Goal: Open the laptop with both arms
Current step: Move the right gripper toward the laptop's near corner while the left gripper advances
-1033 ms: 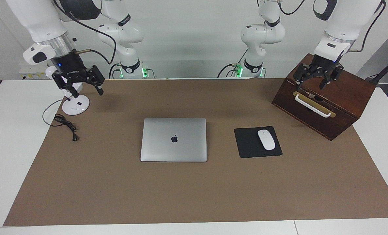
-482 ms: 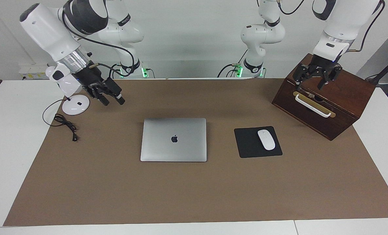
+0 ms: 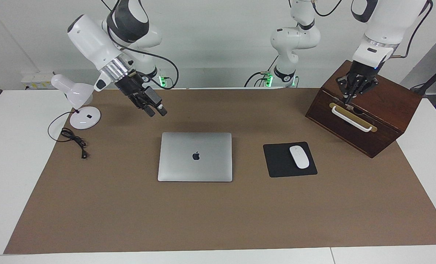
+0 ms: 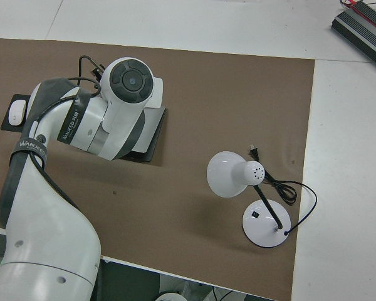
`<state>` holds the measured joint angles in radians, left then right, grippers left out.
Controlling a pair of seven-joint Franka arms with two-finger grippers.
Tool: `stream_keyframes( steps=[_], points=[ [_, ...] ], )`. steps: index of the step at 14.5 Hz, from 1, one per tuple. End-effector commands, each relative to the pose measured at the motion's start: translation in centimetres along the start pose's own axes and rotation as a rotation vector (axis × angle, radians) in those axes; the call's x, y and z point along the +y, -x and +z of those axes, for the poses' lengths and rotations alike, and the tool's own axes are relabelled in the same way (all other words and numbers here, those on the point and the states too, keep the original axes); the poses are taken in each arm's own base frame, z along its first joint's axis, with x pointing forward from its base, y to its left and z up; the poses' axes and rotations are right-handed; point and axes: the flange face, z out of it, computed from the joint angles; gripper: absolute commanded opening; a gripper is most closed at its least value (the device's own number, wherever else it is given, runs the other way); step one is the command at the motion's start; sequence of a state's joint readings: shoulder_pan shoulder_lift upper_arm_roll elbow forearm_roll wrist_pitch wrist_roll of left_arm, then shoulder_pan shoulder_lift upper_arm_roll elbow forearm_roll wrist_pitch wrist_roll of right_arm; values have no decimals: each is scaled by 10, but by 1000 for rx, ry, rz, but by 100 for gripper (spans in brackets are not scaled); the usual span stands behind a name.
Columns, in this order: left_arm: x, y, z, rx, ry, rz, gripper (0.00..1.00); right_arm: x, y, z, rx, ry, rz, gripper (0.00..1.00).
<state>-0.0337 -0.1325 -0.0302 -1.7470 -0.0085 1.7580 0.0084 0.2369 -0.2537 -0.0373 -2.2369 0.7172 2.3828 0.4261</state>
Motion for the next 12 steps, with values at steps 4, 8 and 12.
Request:
stream_keyframes(
  steps=[4, 8, 12],
  points=[
    [20, 5, 5, 48, 17, 26, 0, 42, 79, 9, 50, -137, 97, 100],
    [39, 40, 47, 156, 60, 32, 0, 61, 110, 8, 38, -208, 193, 100],
    [57, 75, 76, 238, 98, 46, 0, 61, 150, 16, 0, -234, 337, 100]
  ],
)
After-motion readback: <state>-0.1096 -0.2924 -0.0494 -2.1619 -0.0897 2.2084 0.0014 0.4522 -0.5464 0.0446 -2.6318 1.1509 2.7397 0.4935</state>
